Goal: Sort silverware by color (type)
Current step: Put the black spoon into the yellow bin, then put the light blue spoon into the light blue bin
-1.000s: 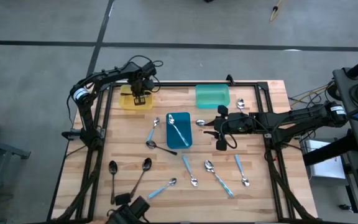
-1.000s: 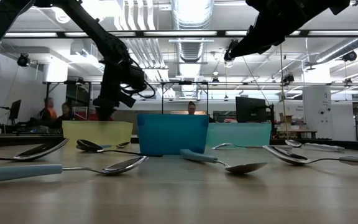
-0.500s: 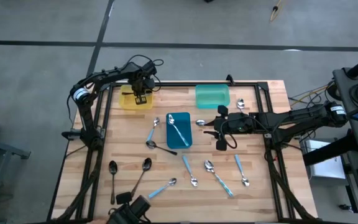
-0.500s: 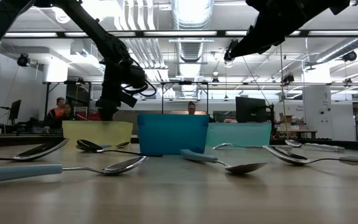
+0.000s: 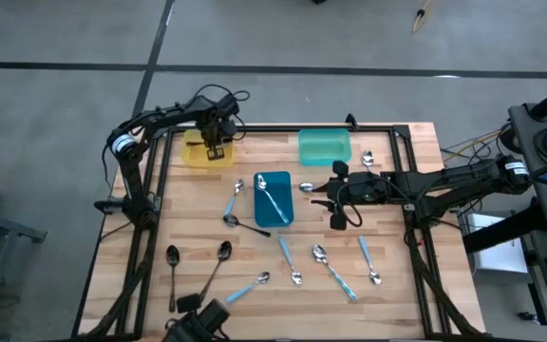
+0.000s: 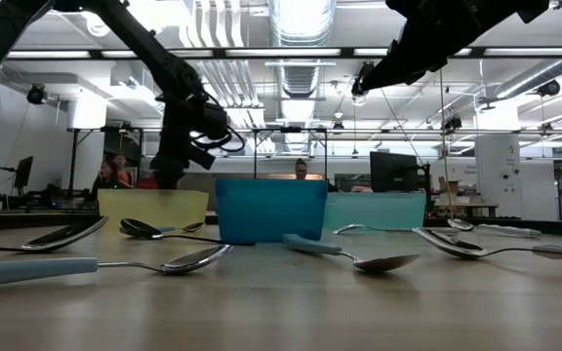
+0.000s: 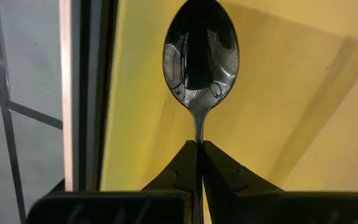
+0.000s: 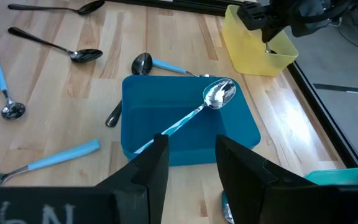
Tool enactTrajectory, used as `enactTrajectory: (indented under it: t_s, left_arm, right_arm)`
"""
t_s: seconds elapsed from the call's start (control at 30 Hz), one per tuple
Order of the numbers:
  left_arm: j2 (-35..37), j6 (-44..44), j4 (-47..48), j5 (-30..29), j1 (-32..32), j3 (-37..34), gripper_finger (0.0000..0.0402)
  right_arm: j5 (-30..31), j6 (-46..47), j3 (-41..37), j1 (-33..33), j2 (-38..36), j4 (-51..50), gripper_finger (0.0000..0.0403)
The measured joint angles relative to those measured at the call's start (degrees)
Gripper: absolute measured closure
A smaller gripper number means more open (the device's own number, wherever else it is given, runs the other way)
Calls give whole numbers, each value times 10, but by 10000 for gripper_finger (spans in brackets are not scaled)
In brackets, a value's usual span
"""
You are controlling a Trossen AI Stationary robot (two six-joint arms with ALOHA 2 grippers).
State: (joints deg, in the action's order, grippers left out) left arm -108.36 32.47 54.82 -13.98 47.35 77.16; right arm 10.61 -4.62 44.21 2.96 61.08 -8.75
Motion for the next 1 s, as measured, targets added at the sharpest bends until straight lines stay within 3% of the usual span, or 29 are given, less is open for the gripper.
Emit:
enactTrajectory:
  t_s: [0.3,1.0]
  left_arm:
    - [0,-5,-10,-3,0,-36,401]
    - [0,-2,-19,-5,0,-36,384]
  right_arm:
    - [0,0,0,0,0,0,280]
    - [0,-1,0,0,0,0,280]
